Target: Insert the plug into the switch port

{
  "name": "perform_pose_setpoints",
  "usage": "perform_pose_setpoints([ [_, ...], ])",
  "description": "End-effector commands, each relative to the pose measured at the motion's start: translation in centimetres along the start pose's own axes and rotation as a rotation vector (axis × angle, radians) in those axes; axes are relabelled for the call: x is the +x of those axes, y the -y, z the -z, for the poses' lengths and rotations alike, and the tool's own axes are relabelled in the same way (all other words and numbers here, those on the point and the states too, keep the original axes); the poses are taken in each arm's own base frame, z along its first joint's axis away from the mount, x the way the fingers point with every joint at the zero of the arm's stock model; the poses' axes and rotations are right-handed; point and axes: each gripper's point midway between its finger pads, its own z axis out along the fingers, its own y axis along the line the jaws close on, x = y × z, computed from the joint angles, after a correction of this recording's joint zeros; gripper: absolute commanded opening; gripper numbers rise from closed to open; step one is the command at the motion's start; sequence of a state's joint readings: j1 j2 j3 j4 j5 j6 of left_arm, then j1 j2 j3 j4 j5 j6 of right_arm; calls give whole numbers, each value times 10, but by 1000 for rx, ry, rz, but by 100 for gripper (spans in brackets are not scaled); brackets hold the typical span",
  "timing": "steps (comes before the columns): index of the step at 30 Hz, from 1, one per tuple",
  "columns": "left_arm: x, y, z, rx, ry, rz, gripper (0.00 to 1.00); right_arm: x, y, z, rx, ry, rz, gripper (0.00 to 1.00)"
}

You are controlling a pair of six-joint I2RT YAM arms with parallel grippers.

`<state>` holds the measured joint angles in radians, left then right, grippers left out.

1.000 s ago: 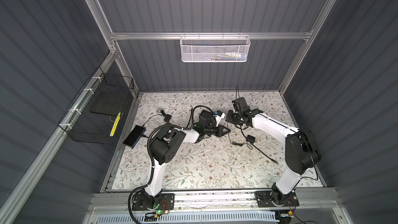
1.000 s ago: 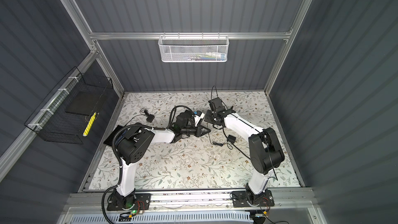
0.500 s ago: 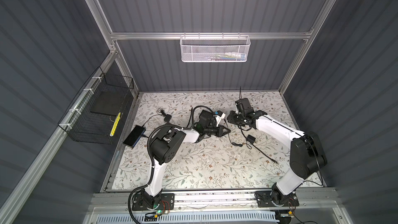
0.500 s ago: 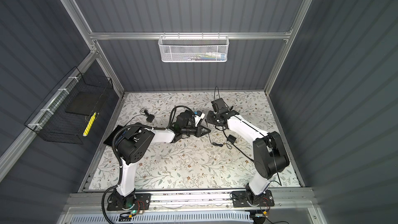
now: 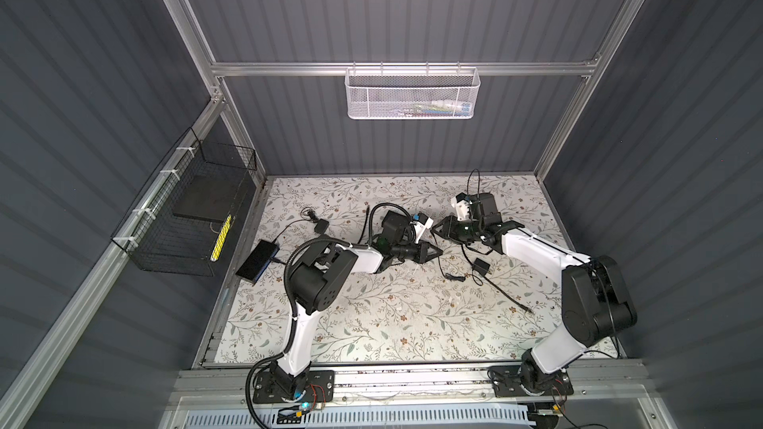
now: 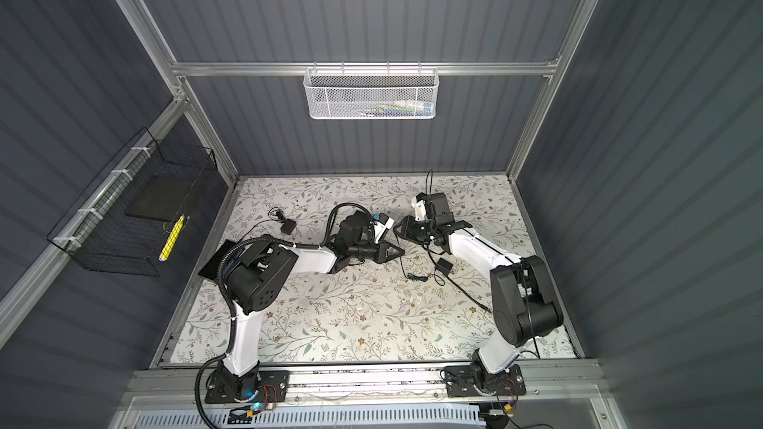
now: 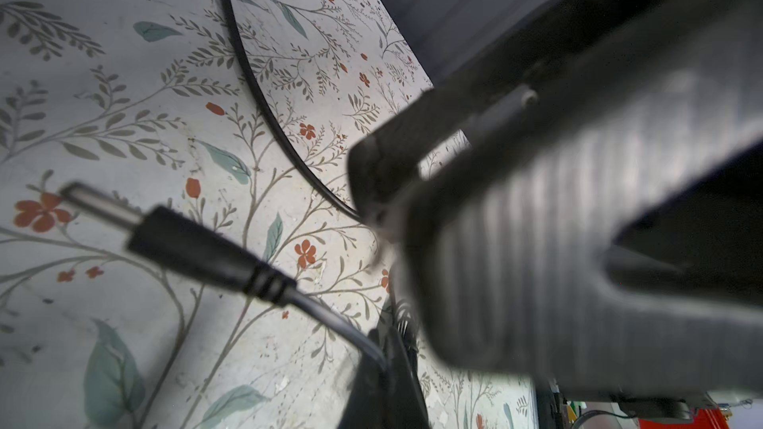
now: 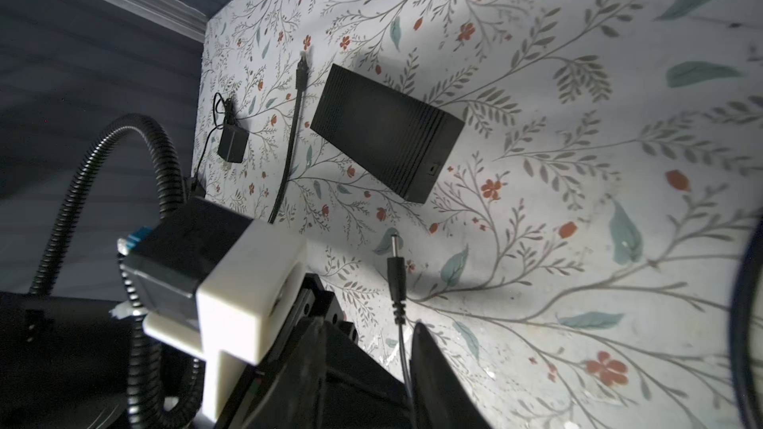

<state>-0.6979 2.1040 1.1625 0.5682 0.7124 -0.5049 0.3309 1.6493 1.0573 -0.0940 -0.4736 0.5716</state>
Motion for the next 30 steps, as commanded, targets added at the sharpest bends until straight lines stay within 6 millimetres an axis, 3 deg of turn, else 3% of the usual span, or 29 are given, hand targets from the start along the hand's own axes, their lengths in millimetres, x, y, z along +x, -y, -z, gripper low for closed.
perform_pose_setpoints([
  [1,-9,16,2,37,-4,-49,0,2,-8,-4,-51,-24,35,37],
  [11,-14,22,3,57,-1,-61,0,10,10,-8,31,-37,47,35],
  [23,-16,27,5,65,-2,-70,0,13,13,-19,35,-52,46,29],
  [30,-15,27,5,64,-5,-71,0,13,11,-18,29,-41,43,21],
])
